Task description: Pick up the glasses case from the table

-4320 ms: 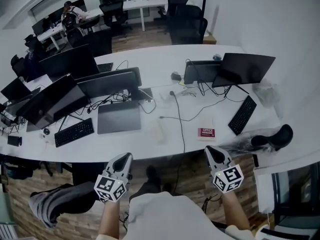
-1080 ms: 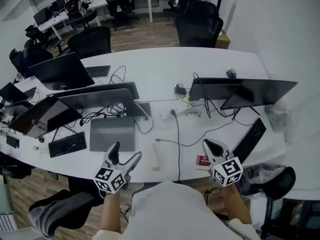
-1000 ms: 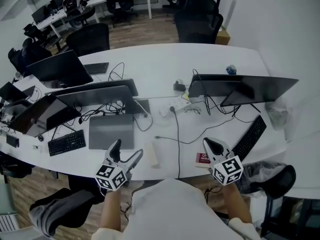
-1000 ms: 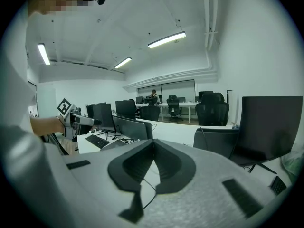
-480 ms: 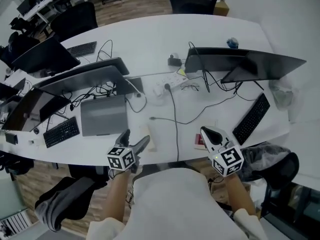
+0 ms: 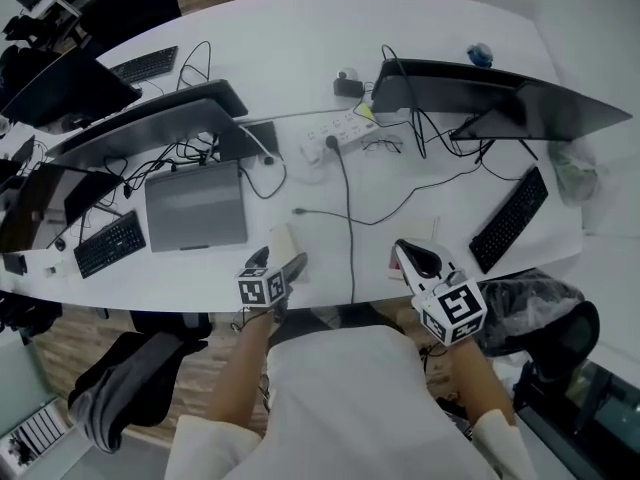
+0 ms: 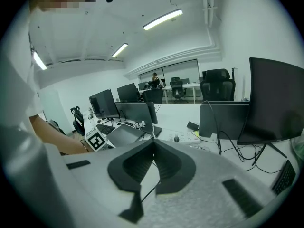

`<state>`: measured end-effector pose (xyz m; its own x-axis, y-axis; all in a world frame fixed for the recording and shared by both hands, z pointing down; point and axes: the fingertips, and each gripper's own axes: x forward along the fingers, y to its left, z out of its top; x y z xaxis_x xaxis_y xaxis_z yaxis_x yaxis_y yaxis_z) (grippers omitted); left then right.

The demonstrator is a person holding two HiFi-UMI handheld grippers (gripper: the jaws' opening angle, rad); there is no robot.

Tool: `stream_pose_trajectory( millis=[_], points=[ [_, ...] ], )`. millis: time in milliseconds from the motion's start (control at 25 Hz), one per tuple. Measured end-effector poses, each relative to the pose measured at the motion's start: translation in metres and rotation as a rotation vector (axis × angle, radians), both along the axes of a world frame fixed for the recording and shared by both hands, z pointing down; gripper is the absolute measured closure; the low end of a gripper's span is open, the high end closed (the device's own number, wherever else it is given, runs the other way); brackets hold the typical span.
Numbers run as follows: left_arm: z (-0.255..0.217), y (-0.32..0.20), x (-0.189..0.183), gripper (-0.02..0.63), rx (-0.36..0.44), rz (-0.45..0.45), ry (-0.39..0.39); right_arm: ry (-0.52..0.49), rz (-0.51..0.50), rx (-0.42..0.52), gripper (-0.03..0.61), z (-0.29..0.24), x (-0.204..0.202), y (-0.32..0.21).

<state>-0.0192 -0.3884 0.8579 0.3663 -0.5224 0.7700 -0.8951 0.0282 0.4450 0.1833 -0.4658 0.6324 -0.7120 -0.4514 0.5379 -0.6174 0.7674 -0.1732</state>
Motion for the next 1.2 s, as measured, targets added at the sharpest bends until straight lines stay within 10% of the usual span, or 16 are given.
stream_pose_trajectory(
  millis=[520, 1040, 1200],
  points=[
    [0.1, 0.008, -0.016, 0.183, -0.201, -0.134, -0.176, 0.039, -0.098, -0.061, 0.581, 0.035, -0.022, 0.005],
    [0.126, 0.007, -0.021, 0.184, -0.219, -0.175, -0.376, 0.055, -0.149, -0.083, 0.582, 0.046, -0.025, 0.001],
    [0.123, 0.01, -0.027, 0.302, -0.206, -0.176, -0.365, 0.046, -0.154, -0.071, 0.583, 0.042, -0.021, -0.001]
  ],
)
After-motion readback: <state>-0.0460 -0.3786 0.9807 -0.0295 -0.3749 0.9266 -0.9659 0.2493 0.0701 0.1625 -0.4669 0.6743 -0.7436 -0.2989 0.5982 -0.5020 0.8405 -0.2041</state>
